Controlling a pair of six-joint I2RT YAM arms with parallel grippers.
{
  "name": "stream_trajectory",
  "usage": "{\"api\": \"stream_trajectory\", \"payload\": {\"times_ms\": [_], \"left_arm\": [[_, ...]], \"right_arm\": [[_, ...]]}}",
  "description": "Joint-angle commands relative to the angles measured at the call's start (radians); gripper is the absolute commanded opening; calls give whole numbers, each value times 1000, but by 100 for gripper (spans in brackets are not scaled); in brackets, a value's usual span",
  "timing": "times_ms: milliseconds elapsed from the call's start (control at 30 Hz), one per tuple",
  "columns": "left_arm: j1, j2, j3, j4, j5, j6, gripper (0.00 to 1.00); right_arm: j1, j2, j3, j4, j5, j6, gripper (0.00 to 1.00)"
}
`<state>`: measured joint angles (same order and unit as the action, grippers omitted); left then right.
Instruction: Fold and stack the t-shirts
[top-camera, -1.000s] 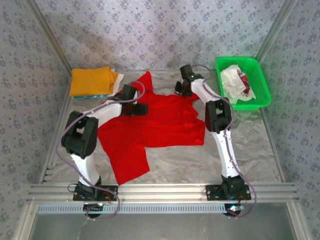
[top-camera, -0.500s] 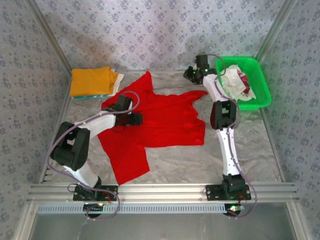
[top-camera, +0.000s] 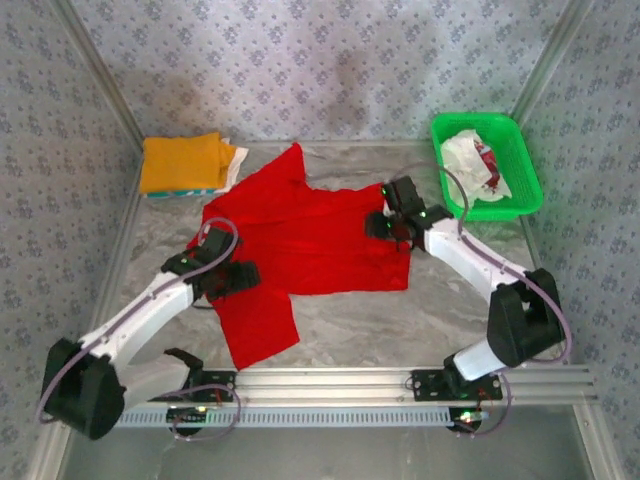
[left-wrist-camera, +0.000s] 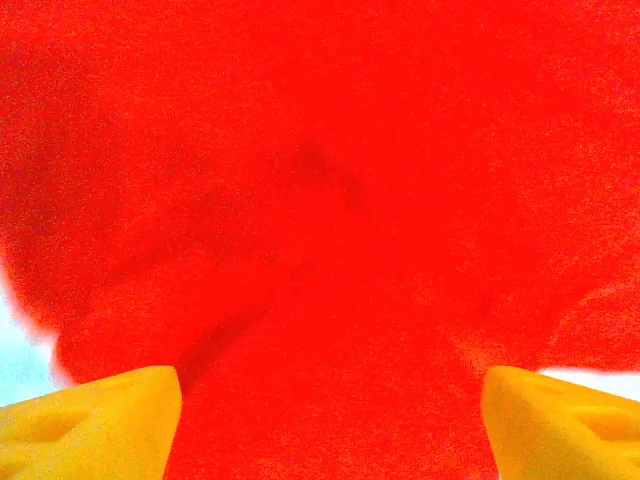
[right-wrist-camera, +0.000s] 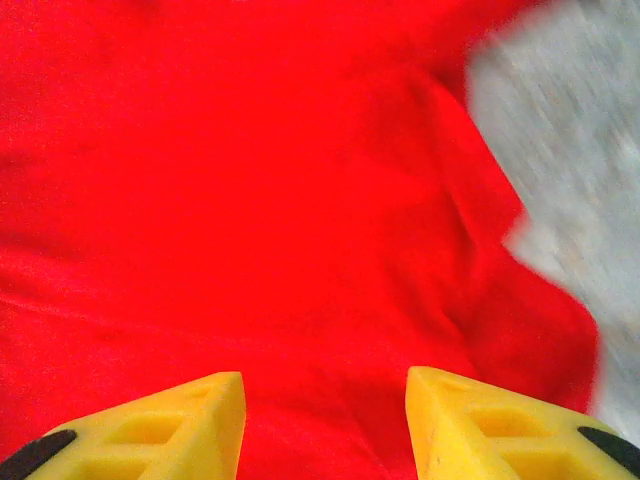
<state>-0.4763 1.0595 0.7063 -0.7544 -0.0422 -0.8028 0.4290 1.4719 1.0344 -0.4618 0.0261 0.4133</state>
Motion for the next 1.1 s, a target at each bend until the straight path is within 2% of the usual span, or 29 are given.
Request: {"api": "stream_trajectory", "payload": {"times_ms": [0, 100, 200, 300, 467, 600, 900, 967, 1067], "left_arm": [[-53, -116, -41, -342, -32, -272, 77], [-173, -238, -60, -449, -33, -466, 78], [-327, -274, -96, -493, -23, -626, 79], [-471, -248, -142, -399, -13, -760, 79], [-603, -99, -133, -317, -9, -831, 81], [-614, -66, -194, -164, 23, -833, 79], [-614, -41, -298, -31, 20, -817, 71], [-614, -31, -321, 26, 20, -819, 65], [-615, -14, -319, 21, 5, -802, 55]], "right_arm": [[-24, -38, -101, -24, 68, 28, 49], [-32, -43, -133, -17, 73, 19, 49], [-39, -42, -161, 40, 73, 1, 49], [-50, -35, -171, 76, 55, -9, 49], [-62, -47, -180, 89, 54, -16, 50], [-74, -90, -211, 108, 51, -11, 51], [-123, -117, -230, 140, -4, -11, 51], [-129, -115, -228, 146, -15, -11, 51], [-133, -120, -222, 140, -23, -10, 51]]}}
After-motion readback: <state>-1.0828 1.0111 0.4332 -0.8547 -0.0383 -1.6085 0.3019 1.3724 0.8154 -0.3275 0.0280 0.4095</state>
